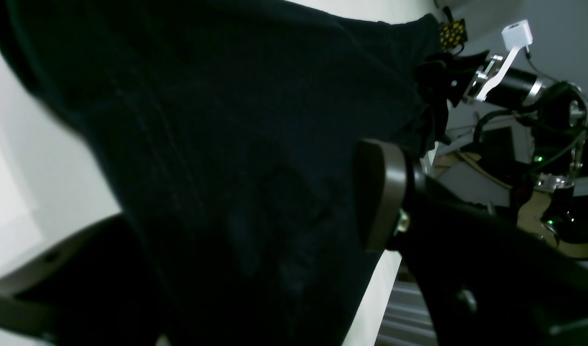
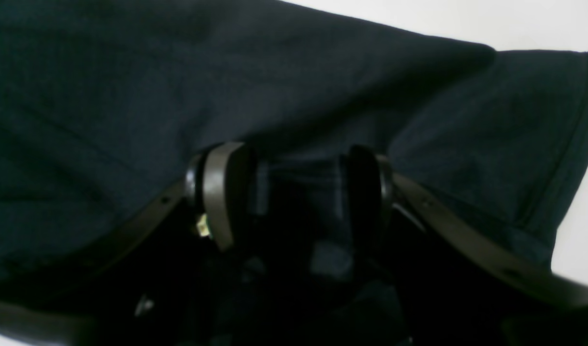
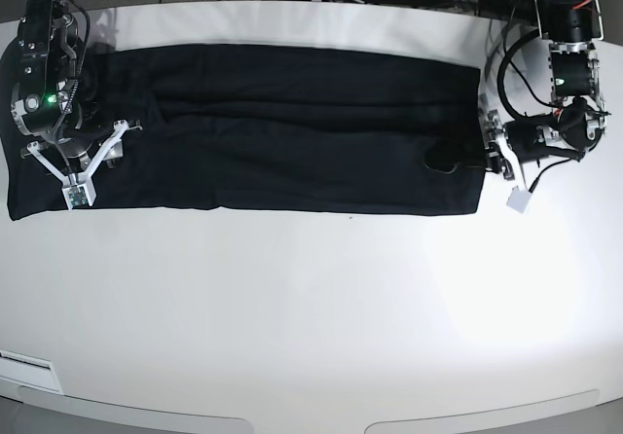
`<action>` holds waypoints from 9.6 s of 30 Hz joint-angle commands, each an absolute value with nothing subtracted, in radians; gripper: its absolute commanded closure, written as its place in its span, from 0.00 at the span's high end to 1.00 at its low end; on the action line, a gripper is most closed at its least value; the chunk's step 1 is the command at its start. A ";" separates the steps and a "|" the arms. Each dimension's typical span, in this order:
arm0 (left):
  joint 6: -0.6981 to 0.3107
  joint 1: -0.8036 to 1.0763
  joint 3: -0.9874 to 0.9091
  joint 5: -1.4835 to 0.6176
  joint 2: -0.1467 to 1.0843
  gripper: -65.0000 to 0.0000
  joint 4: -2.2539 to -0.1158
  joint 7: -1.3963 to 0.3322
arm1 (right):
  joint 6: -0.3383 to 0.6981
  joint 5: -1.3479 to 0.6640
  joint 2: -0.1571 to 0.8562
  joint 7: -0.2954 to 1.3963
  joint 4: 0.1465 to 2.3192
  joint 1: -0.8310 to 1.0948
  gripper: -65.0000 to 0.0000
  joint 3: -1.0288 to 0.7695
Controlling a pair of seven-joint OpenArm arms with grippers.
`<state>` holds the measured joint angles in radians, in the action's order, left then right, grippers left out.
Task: Fold the T-shirt properly
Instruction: 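Lower both grippers to the folded shirt's ends and grasp them, then drag the shirt end held by the left gripper toward the right gripper, then hold the shirt end with the left gripper, pressing the fold flat, then release and lift the left gripper, then reposition it over the folded end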
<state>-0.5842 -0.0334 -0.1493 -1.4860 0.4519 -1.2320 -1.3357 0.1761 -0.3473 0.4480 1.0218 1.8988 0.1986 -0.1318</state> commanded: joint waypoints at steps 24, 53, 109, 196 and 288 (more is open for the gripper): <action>-0.531 -0.176 -0.256 -1.374 0.654 0.00 -1.223 -1.396 | 0.312 -0.344 0.468 1.013 1.960 0.113 0.20 -0.138; -0.540 -0.175 -0.322 -1.484 0.532 0.00 -1.618 -1.396 | 0.384 -0.344 0.426 0.849 1.771 0.255 0.00 -0.136; -0.599 -0.088 -0.157 -1.449 -0.118 0.60 -1.647 -1.396 | 0.447 -0.419 0.413 0.938 1.771 0.253 0.26 -0.136; -0.644 -0.089 -0.133 -0.830 0.086 0.55 -1.733 -1.180 | 0.446 -0.476 0.413 0.936 1.771 0.252 0.26 -0.136; -0.698 0.121 0.118 -0.904 0.069 0.00 -1.846 -1.079 | 0.483 -0.494 0.413 0.932 1.771 0.252 0.26 -0.136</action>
